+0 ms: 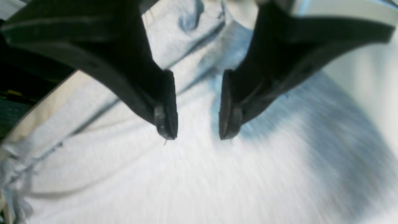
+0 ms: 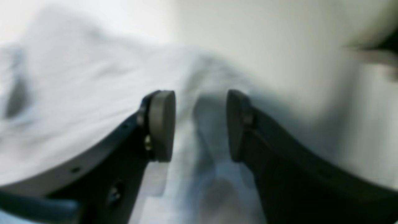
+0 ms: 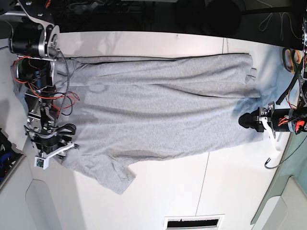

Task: Layout the t-shirt on the table in an organized manner, then fold the t-shirt properly
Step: 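Grasp the shirt's long edge with both grippers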

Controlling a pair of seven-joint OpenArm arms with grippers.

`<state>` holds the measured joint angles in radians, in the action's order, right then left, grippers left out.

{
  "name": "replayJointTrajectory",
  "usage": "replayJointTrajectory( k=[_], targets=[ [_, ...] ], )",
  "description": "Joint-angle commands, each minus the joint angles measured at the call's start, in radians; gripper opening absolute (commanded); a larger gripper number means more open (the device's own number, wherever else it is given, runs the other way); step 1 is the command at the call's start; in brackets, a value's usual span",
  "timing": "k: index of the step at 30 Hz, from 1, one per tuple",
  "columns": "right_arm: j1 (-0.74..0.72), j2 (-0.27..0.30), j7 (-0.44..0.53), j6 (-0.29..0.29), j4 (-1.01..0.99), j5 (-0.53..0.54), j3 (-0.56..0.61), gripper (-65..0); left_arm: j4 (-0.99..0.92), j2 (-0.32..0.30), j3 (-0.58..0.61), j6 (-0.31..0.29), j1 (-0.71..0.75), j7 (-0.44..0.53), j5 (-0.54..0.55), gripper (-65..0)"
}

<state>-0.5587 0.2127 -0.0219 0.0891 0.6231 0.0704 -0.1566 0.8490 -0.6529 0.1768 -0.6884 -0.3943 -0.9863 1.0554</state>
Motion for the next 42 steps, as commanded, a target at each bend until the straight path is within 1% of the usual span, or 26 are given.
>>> replayJointTrajectory(
  k=[1, 3, 6, 9, 10, 11, 13, 14, 15, 16, 20, 24, 25, 26, 29, 32, 36, 39, 42],
  targets=[
    [-0.035, 0.026, 0.029, -0.008, 0.016, 0.002, -0.001, -38.1, 0.014, -0.018, -0.006, -0.010, -0.028, 0.023, 0.015, -39.2],
    [-0.037, 0.060, 0.030, -0.018, 0.016, 0.006, -0.002, -38.1, 0.014, -0.016, -0.006, -0.010, -0.032, 0.034, 0.015, -39.1],
    [-0.031, 0.105, 0.029, -0.017, 0.016, 0.058, -0.003, -38.1, 0.014, -0.007, -0.006, -0.010, -0.029, 0.033, 0.000, -39.1],
    [-0.028, 0.123, 0.028, -0.006, 0.011, 0.072, -0.003, -38.1, 0.014, 0.002, -0.006, -0.010, -0.029, 0.042, -0.017, -39.1],
    [-0.028, 0.123, 0.028, 0.004, 0.006, 0.071, -0.003, -38.1, 0.014, 0.003, -0.006, -0.010, -0.029, 0.053, -0.027, -39.1],
    [-0.028, 0.122, 0.028, 0.030, -0.002, 0.072, -0.003, -38.1, 0.014, 0.004, -0.006, -0.010, -0.029, 0.066, -0.040, -37.4],
    [-0.028, 0.122, 0.028, 0.089, -0.038, 0.072, -0.003, -38.1, 0.014, 0.004, -0.006, -0.010, -0.029, 0.089, -0.068, -30.3],
    [-0.028, 0.120, 0.029, 0.110, -0.061, 0.072, -0.003, -38.1, 0.014, 0.004, -0.006, -0.010, -0.029, 0.108, -0.087, -27.9],
    [-0.028, 0.117, 0.029, 0.119, -0.084, 0.071, -0.003, -38.1, 0.014, 0.004, -0.006, -0.010, -0.030, 0.132, -0.113, -27.0],
    [-0.029, 0.117, 0.030, 0.121, -0.106, 0.072, -0.003, -38.1, 0.014, 0.004, -0.006, -0.010, -0.030, 0.161, -0.138, -27.0],
    [-0.028, 0.111, 0.029, 0.129, -0.144, 0.071, -0.003, -38.1, 0.014, 0.004, -0.006, 0.034, -0.030, 0.249, -0.215, -27.0],
    [-0.029, 0.111, 0.029, 0.201, -0.144, 0.071, -0.003, -38.1, 0.014, 0.004, -0.006, 0.090, -0.030, 0.285, -0.282, -27.0],
    [-0.031, 0.111, 0.029, 0.211, -0.144, 0.072, -0.003, -38.1, 0.013, 0.004, -0.006, 0.101, -0.029, 0.290, -0.292, -27.0],
    [-0.031, 0.108, 0.029, 0.211, -0.144, 0.072, -0.003, -38.1, 0.012, 0.005, -0.006, 0.105, -0.030, 0.302, -0.304, -27.0],
    [-0.032, 0.098, 0.029, 0.211, -0.143, 0.071, -0.003, -38.1, 0.003, 0.004, -0.006, 0.159, -0.031, 0.365, -0.362, -27.0],
    [-0.031, 0.089, 0.029, 0.211, -0.143, 0.070, -0.003, -38.1, -0.029, 0.004, -0.006, 0.194, -0.036, 0.430, -0.406, -27.0],
    [-0.031, 0.087, 0.029, 0.211, -0.143, 0.068, -0.003, -38.1, -0.104, 0.005, -0.006, 0.215, -0.045, 0.489, -0.428, -27.0],
    [-0.031, 0.086, 0.029, 0.211, -0.143, 0.068, -0.003, -38.1, -0.179, 0.006, -0.006, 0.233, -0.072, 0.497, -0.428, -27.0],
    [-0.031, 0.086, 0.029, 0.211, -0.143, 0.068, -0.003, -38.1, -0.249, 0.007, -0.015, 0.232, -0.101, 0.502, -0.423, -27.0]
  ],
)
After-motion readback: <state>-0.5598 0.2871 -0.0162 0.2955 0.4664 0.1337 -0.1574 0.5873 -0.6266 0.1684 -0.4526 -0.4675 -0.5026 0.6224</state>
